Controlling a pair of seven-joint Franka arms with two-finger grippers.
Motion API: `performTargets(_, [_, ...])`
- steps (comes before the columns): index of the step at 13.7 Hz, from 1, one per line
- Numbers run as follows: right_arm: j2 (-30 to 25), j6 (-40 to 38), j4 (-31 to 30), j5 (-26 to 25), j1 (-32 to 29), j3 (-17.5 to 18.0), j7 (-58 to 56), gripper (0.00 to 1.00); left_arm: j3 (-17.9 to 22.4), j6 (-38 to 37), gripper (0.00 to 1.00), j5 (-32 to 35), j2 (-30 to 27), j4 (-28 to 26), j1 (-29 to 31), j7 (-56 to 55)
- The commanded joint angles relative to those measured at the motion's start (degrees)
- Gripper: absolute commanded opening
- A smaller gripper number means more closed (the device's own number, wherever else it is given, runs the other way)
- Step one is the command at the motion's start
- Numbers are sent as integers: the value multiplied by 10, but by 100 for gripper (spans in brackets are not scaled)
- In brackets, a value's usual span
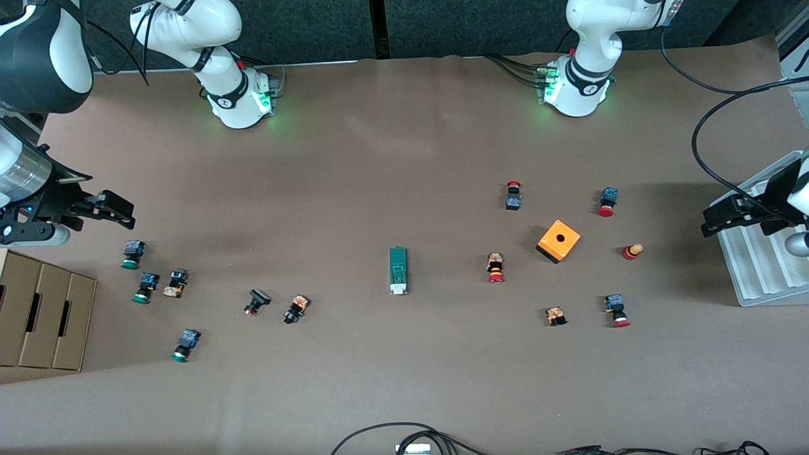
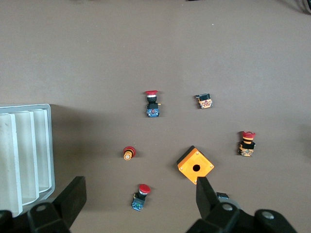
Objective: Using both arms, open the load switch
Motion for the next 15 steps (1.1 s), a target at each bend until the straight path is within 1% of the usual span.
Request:
performTargets(1, [-4, -7, -2, 2, 3, -3, -7, 99, 2, 1, 100, 7, 0, 5, -3, -4])
performTargets(9, [-2, -7, 1, 2, 3, -3, -7, 99, -3, 2, 100, 5, 5, 7, -11, -2])
performTargets(13, [-2, -7, 1, 3, 3, -3, -5, 99, -4, 2, 100, 70, 4, 7, -71, -1])
performTargets(15, [-2, -7, 1, 3, 3, -3, -5, 99, -4, 2, 100, 76, 3, 7, -96, -1])
